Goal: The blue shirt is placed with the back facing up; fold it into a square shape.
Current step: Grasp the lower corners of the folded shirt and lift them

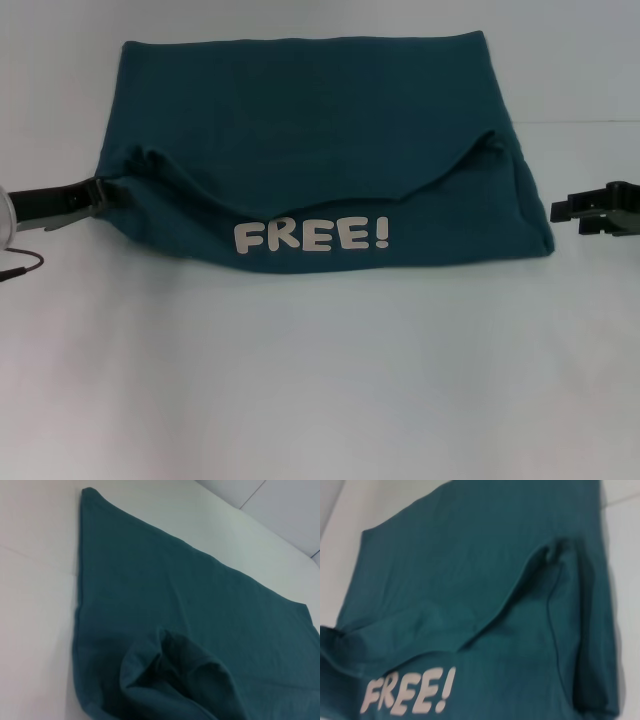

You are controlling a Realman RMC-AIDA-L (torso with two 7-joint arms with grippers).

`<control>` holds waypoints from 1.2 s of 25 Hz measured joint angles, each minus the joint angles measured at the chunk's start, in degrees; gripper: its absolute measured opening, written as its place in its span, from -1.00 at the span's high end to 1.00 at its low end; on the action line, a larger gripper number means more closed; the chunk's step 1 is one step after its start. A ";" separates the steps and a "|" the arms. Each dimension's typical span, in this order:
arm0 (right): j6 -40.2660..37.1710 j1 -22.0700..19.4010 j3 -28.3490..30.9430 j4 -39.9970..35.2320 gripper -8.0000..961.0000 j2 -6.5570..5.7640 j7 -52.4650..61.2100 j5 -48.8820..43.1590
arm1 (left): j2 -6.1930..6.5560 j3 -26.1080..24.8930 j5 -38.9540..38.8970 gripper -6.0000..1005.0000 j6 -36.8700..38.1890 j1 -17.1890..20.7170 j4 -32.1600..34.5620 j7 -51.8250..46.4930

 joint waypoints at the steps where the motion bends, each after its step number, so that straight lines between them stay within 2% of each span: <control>1: 0.80 0.44 -0.04 -0.09 -0.14 0.18 0.30 -0.95 | 0.03 0.00 0.00 0.93 0.03 -0.08 0.03 -0.16; 8: 6.62 1.82 -1.95 -0.16 -0.13 1.88 -0.16 -5.08 | 0.15 0.00 0.03 0.92 -0.43 -0.59 -0.01 -0.86; 18: 14.30 2.06 -5.06 0.74 -0.12 5.52 -0.31 -5.42 | 0.15 0.00 0.03 0.92 -0.71 -0.99 -0.20 -0.90; 30: 20.76 4.02 -8.98 4.93 -0.11 7.06 -0.73 -5.51 | -0.14 0.00 0.03 0.91 -0.84 -0.62 -0.19 -0.94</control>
